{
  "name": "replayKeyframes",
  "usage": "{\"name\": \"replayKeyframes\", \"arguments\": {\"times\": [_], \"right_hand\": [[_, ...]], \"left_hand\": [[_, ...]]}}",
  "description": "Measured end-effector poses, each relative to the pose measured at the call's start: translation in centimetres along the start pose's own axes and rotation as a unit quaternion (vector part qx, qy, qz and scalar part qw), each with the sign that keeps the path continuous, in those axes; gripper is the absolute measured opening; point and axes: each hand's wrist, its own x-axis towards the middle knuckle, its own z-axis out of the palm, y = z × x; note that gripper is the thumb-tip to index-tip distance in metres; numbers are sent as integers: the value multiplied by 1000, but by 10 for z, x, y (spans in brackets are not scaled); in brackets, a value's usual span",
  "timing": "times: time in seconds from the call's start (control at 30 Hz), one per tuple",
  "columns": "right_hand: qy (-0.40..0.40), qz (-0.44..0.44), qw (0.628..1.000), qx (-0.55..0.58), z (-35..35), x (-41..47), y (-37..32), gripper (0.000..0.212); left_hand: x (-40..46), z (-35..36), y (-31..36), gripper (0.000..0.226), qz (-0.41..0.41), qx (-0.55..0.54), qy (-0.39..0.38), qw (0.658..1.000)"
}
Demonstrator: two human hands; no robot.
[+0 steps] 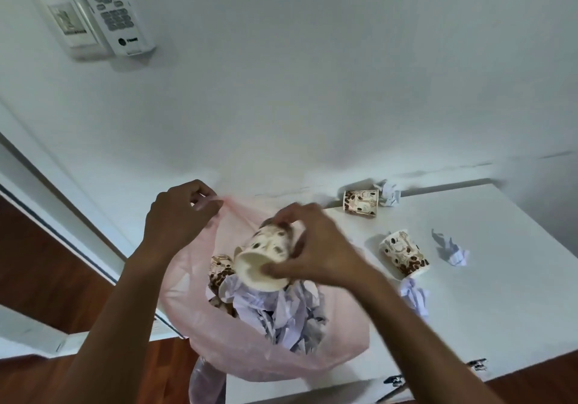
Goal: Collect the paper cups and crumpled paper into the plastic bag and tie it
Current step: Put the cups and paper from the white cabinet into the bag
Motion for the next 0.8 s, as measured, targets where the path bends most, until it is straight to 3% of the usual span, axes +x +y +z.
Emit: {"name": "replayKeyframes", "arguments": {"times": [0.1,0.17,0.23,0.3,0.37,0.4,0.5,0.6,0.8], "right_hand": [[-92,-25,993,-70,31,9,6,87],[-95,-37,994,-41,22,7,6,75],[-26,-26,999,9,-1,7,11,48],[103,-13,994,25,-28,14,26,25],[223,10,975,4,-51,30,57,14],[239,39,970,-33,-59,41,78,15],[93,138,971,-171,-61,69,147,35],[-20,145,962,-231,-42,78,187,48],[4,167,963,-212,-22,78,205,18]], "left_hand": [[3,3,-3,15,-3,-16,-1,1000],[3,2,-5,14,-8,-17,3,1000],[2,3,-6,13,-10,-21,7,1000],[0,5,-5,14,-12,-32,8,999],[-2,9,-2,13,-16,-53,8,998],[-3,11,0,12,-16,-65,8,998],[-4,18,9,8,-16,-100,14,995],[-4,23,17,5,-12,-114,28,993],[3,28,24,6,-19,-149,46,988]]}}
